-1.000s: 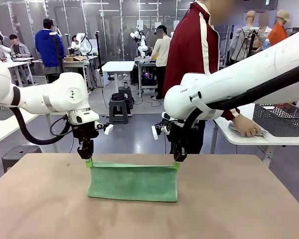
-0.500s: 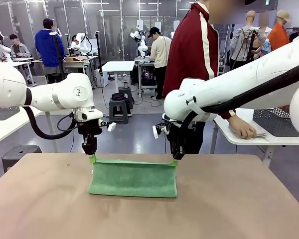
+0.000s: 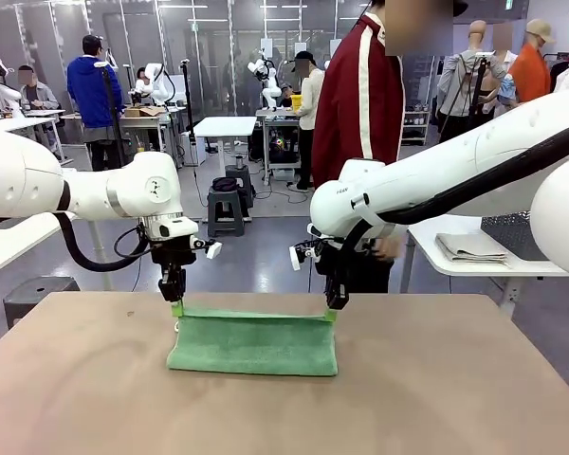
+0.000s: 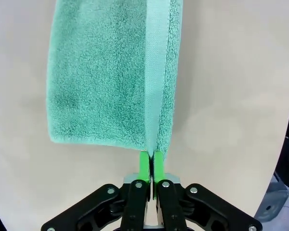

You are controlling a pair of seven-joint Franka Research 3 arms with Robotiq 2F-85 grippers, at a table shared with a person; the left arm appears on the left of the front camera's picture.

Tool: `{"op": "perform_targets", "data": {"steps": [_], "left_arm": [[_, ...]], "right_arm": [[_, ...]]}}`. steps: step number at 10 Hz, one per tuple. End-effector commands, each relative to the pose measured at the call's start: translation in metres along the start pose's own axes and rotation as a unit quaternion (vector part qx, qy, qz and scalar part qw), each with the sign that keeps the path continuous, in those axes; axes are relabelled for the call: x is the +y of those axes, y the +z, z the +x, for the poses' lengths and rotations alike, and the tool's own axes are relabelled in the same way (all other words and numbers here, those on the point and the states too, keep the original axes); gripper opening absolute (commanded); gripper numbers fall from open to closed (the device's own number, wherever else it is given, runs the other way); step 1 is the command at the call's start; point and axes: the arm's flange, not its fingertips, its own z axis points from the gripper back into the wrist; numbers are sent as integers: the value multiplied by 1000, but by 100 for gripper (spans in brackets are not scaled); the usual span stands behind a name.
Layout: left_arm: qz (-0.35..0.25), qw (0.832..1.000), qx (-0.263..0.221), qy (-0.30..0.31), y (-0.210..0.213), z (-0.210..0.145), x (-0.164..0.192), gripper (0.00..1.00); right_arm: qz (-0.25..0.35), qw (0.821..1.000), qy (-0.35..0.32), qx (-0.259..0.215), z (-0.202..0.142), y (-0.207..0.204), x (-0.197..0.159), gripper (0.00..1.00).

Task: Fold the towels and place them in the basket.
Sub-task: When a person lays out a Towel with hook on the table, fold it in half twice.

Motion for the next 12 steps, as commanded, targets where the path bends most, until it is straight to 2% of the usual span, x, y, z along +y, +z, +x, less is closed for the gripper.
{"op": "perform_targets", "data": {"steps": [1, 2, 3, 4, 5, 6, 8, 9, 10, 11, 12], "left_arm": [[34, 999, 16, -3, 7, -9, 4, 26], [47, 999, 13, -8, 8, -12, 0, 44], [55, 998, 9, -11, 9, -15, -3, 28], [65, 998, 7, -12, 14, -21, -6, 61], [73, 997, 5, -8, 20, -25, -14, 48], [78, 997, -4, -8, 33, -26, -29, 48], [59, 996, -62, -19, 72, -28, -86, 48], [60, 993, -97, -37, 90, -35, -115, 48], [74, 987, -132, -54, 102, -42, -141, 48], [101, 979, -169, -62, 110, -52, -171, 48], [119, 974, -181, -61, 106, -61, -192, 48]], "right_arm": [[-10, 1000, 22, 9, -6, 4, -6, 23], [-17, 1000, 24, 9, -7, 6, -4, 29], [-23, 999, 24, 9, -9, 11, -1, 43], [-29, 999, 19, 11, -13, 17, 3, 49], [-29, 999, 14, 5, -14, 27, 11, 63], [-25, 1000, 13, 1, -10, 38, 21, 68], [16, 997, -58, -45, 9, 74, 63, 68], [2, 991, -106, -78, 18, 90, 86, 68], [-5, 981, -138, -133, 23, 102, 110, 68], [-41, 965, -188, -179, 28, 111, 136, 68], [-71, 940, -250, -220, 27, 115, 153, 68]]}}
